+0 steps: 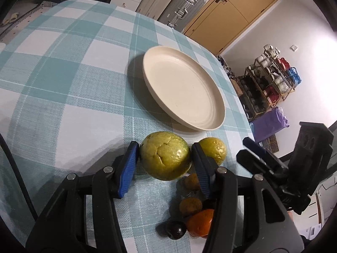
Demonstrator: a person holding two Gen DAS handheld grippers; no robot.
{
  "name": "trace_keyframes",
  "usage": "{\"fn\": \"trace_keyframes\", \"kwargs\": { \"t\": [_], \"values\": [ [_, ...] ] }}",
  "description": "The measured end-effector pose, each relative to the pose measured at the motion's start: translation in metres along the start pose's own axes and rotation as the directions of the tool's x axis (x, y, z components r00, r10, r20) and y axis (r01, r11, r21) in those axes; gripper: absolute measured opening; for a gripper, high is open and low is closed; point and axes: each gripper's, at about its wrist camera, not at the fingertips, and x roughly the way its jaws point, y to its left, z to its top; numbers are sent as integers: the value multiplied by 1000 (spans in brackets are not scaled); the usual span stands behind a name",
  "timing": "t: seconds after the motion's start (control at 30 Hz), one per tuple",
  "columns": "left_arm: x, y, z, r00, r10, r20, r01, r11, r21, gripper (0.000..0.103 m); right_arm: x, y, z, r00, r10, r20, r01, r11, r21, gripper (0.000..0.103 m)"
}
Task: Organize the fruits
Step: 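Close left gripper on the green-yellow citrus while right gripper closes on the yellow citrus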
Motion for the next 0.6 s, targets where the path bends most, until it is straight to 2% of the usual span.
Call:
{"fn": "trace_keyframes", "kwargs": {
  "t": [0.4, 0.6],
  "values": [
    [-12, 12, -3, 1000, -1, 13, 1, 1000, -9, 49, 27, 13, -4, 993, 94, -74, -92, 995, 27, 103],
    [-14, 13, -3, 1000, 2, 17, -2, 1000, -10, 49, 38, 17, -4, 988, 117, -99, -112, 992, 54, 101]
  ]
}}
